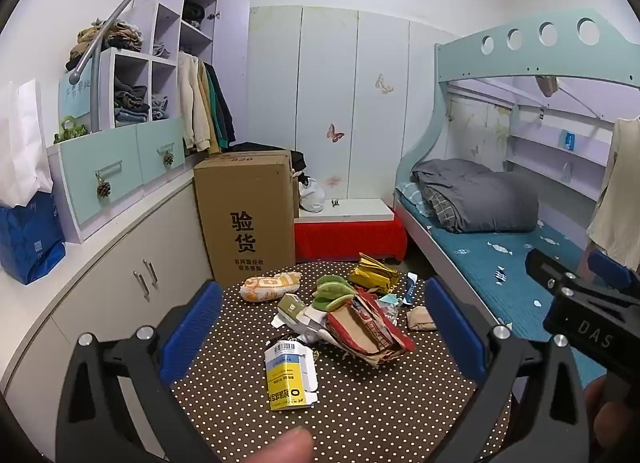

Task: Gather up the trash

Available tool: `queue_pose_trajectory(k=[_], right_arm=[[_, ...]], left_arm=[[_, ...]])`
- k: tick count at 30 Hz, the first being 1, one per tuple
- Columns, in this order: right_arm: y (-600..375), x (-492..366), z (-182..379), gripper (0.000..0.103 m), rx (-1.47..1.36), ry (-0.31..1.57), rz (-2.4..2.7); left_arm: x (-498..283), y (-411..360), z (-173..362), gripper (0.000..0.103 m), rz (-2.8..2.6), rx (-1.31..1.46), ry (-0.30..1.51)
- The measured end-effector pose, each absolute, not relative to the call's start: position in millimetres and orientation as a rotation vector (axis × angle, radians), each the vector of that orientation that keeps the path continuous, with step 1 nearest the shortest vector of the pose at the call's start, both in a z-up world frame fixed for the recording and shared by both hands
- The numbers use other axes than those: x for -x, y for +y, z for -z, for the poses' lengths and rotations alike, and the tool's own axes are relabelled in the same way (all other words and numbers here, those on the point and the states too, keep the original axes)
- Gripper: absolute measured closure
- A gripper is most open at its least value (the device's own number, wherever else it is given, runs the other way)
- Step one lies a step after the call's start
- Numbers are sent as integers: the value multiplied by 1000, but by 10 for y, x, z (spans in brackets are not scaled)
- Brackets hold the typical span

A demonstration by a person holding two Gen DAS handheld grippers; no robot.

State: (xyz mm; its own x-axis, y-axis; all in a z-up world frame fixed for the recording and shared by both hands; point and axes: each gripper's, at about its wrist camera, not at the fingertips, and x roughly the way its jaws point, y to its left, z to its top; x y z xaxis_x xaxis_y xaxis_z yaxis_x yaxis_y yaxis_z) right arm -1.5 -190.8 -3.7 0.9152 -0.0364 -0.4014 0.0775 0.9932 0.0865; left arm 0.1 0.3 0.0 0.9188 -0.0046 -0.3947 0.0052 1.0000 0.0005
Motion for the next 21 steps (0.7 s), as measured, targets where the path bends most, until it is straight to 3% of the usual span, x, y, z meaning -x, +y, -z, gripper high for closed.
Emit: queue_pose_trajectory(k=[21], right_arm=[[-1925, 21, 16, 6, -102, 409, 59]], left_arm=[[-9, 43, 62, 4, 2, 9, 409]])
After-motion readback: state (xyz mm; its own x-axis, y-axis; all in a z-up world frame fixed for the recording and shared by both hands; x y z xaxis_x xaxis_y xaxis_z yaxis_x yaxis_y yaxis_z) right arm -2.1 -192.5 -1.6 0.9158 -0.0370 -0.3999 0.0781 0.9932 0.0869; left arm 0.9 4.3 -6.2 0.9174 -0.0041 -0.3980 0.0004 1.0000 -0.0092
